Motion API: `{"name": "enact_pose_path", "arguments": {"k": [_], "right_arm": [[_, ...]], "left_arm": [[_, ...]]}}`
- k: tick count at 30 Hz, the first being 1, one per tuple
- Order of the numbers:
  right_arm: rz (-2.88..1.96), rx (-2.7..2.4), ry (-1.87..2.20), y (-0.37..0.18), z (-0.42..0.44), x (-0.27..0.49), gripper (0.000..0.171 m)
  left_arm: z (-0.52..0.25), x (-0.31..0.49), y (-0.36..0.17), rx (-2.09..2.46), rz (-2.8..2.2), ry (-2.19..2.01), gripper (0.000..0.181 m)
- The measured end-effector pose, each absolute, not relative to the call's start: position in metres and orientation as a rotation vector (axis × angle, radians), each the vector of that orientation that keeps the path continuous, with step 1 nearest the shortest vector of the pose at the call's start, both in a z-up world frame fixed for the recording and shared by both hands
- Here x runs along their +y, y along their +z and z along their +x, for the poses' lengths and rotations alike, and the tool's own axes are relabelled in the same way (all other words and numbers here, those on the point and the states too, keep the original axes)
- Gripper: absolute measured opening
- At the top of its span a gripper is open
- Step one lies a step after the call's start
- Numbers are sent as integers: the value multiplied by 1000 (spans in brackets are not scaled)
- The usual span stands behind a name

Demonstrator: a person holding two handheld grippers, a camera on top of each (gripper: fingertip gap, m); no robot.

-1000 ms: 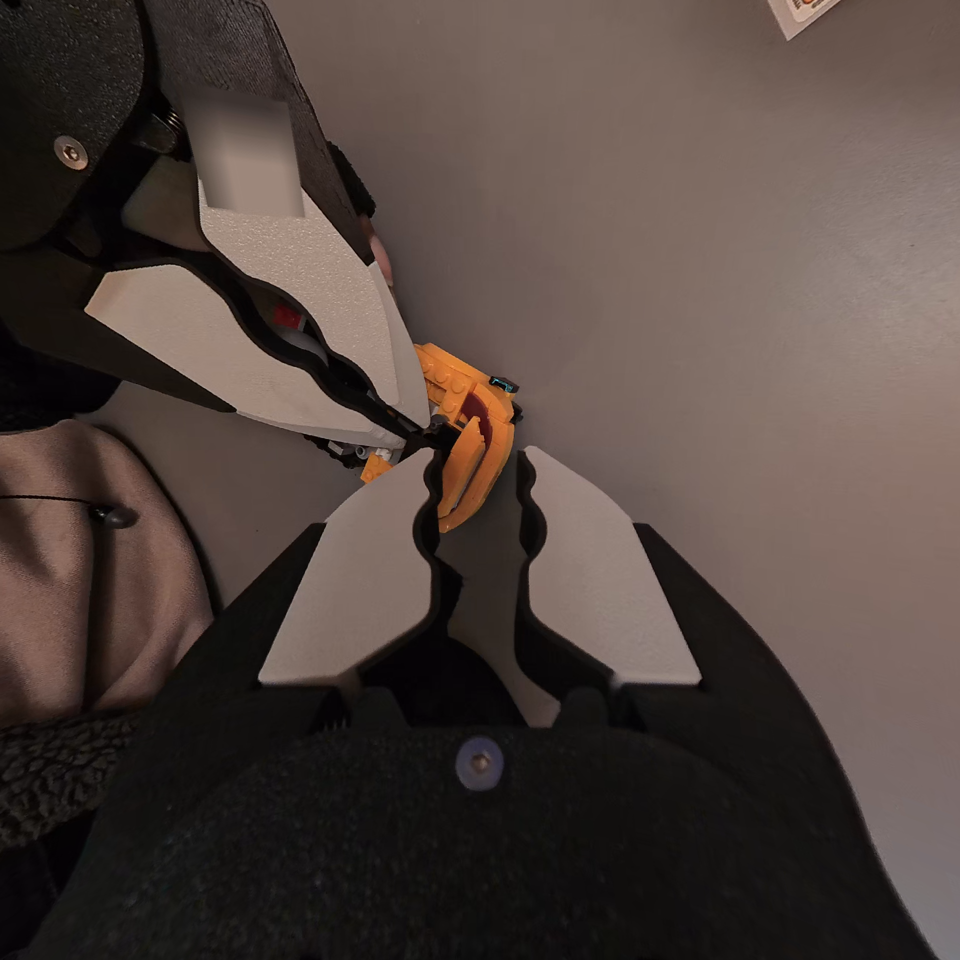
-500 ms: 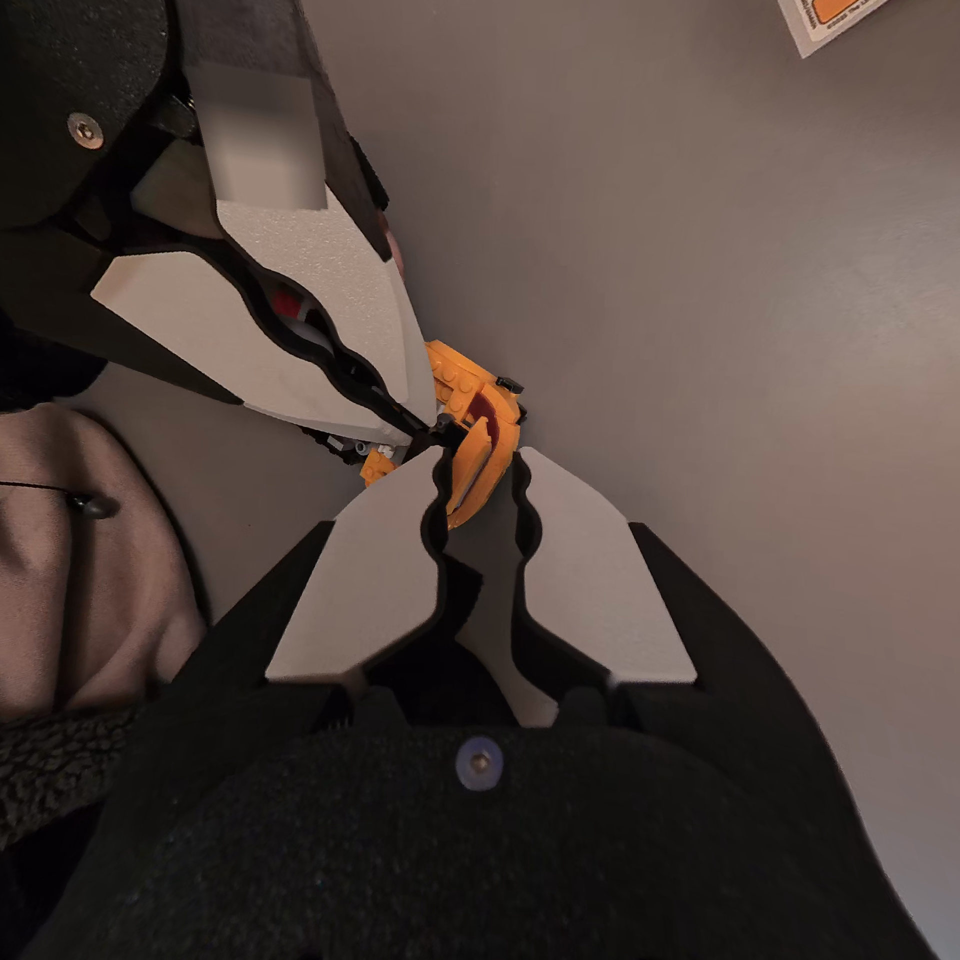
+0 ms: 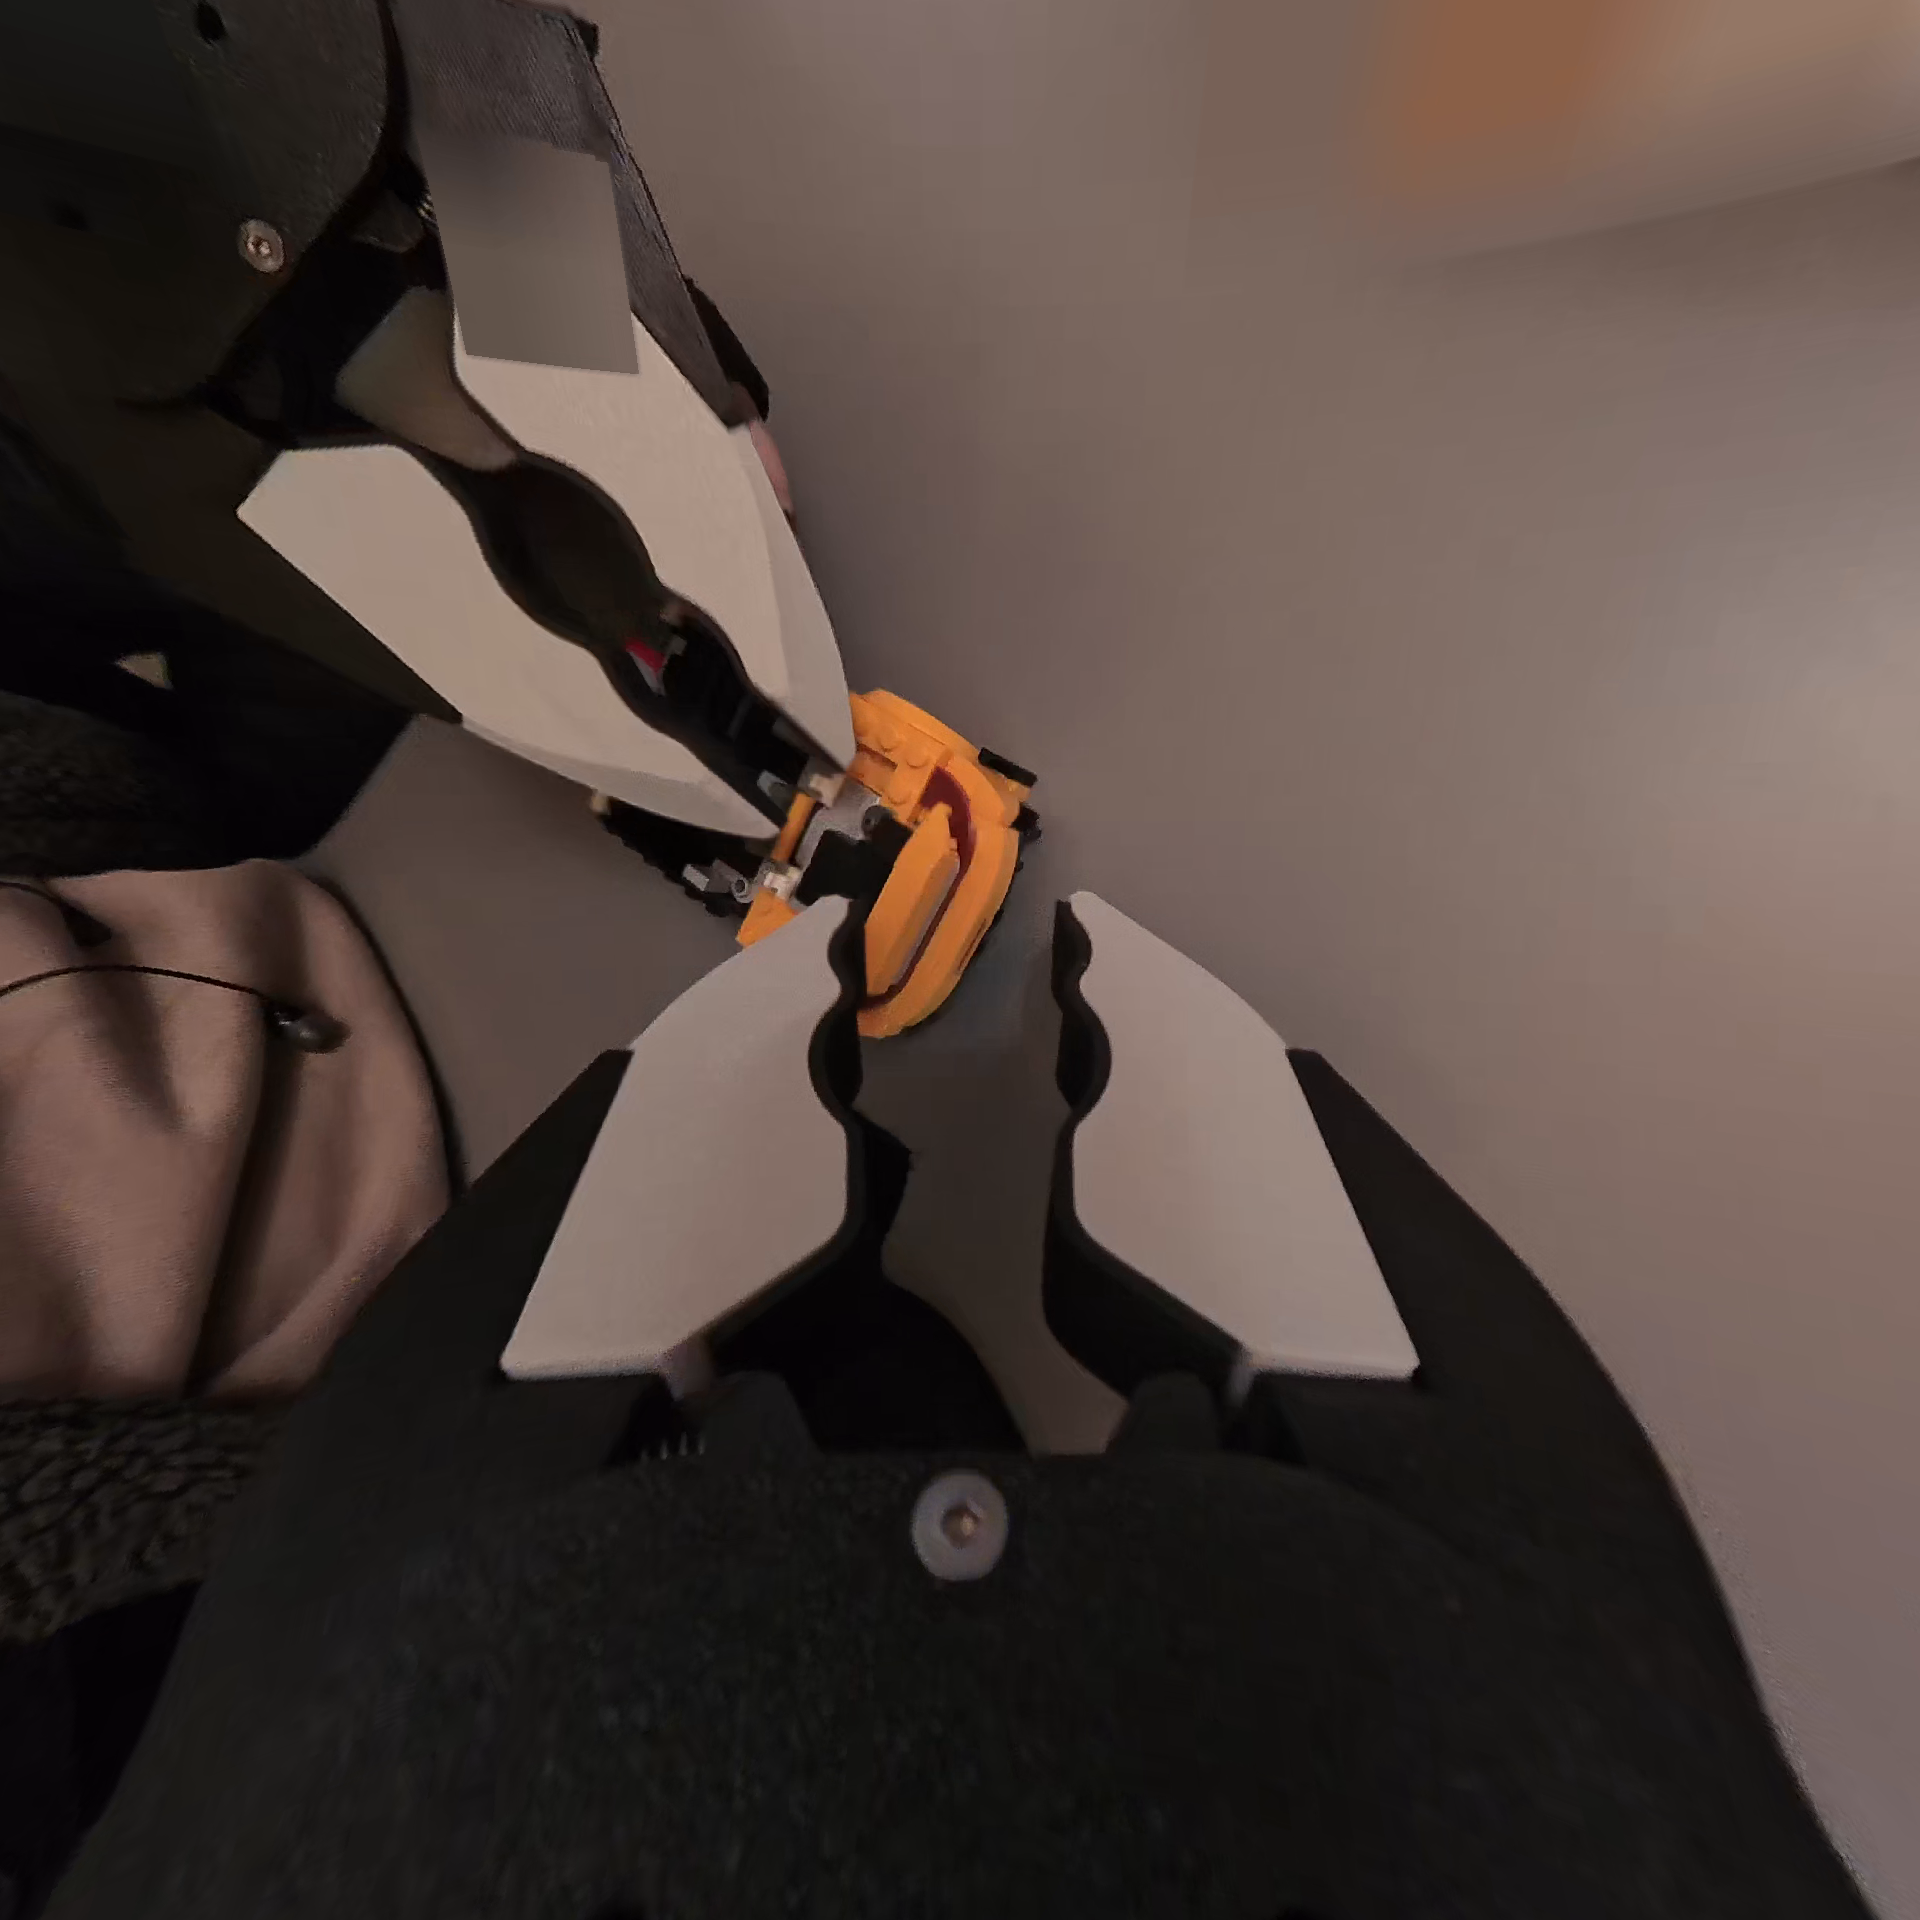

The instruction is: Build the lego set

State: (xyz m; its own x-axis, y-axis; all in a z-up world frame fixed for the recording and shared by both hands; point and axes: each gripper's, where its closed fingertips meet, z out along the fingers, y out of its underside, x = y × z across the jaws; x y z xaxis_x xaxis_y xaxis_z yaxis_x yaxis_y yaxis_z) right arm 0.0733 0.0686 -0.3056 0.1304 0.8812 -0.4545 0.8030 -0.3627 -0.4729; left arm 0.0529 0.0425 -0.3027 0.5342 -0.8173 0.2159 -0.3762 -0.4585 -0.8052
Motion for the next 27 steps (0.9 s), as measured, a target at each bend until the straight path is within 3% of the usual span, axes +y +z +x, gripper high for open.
{"name": "enact_pose_path", "arguments": {"k": [2,6,10,14,16,20,27], "right_arm": [[-2265,-1648,1147,-306,79,69,36],[-2080,-1647,1151,-308,92,78,37],[-1886,-1658,1093,-307,98,87,37],[-1757,-1616,1128,-298,92,94,34],[-1684,-1602,1167,-291,90,94,33],[-1487,-1587,1228,-275,93,89,32],[-1029,-1791,959,-251,103,51,45]], "left_arm": [[49,40,-299,959,-2077,-750,29],[46,30,-310,959,-2230,-608,77],[50,24,-333,958,-2323,-413,98],[58,26,-349,967,-2366,-321,98],[62,28,-347,973,-2358,-331,82],[62,26,-345,1049,-2338,-421,81],[66,-14,-278,1085,-2033,-1389,81]]}}
